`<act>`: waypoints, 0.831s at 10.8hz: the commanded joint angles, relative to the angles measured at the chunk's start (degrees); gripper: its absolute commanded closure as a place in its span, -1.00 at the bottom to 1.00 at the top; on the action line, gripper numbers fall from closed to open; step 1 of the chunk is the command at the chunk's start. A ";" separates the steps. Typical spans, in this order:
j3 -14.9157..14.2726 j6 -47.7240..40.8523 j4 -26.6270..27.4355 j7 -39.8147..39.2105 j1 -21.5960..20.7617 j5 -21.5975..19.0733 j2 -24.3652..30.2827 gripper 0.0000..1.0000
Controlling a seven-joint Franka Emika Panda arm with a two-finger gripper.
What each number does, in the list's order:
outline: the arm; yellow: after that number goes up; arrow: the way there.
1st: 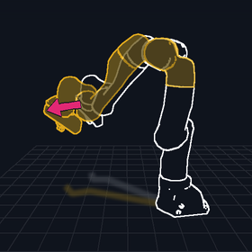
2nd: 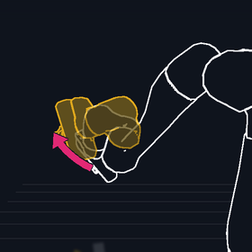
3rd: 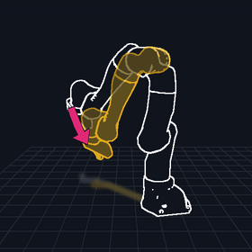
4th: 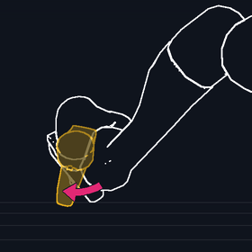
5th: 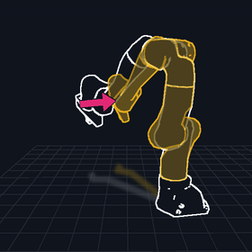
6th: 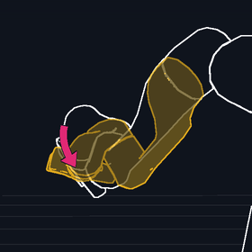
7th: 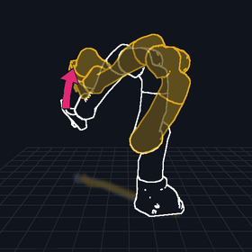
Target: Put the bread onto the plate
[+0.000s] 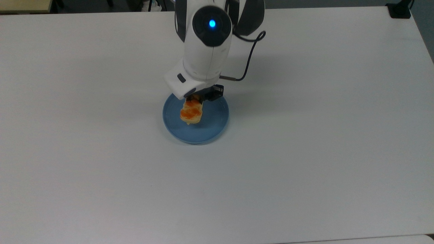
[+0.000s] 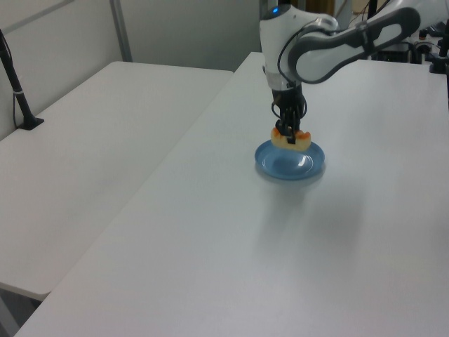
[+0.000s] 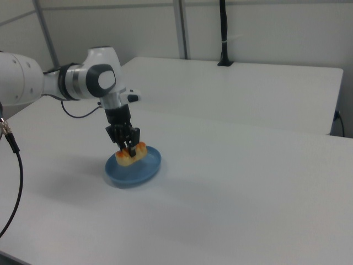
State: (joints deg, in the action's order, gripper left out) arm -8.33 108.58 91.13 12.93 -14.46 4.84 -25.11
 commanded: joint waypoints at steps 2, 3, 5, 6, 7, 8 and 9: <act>-0.46 4.79 2.82 3.67 -1.72 0.44 -1.61 -1.00; -0.46 4.27 2.39 3.59 -1.45 0.35 -1.00 -1.00; 0.15 1.83 1.77 3.94 -0.58 0.00 4.07 -1.00; 2.33 -3.24 0.64 3.60 2.39 -0.44 9.06 -1.00; 6.53 -6.16 0.62 2.55 7.03 -0.44 12.77 -1.00; 9.18 -9.06 0.62 0.97 10.90 -0.44 15.94 -1.00; 9.56 -12.05 0.45 0.52 12.59 -0.35 18.06 -1.00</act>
State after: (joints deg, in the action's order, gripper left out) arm -2.98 102.10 89.19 15.53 -8.24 4.83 -14.77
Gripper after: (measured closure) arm 0.000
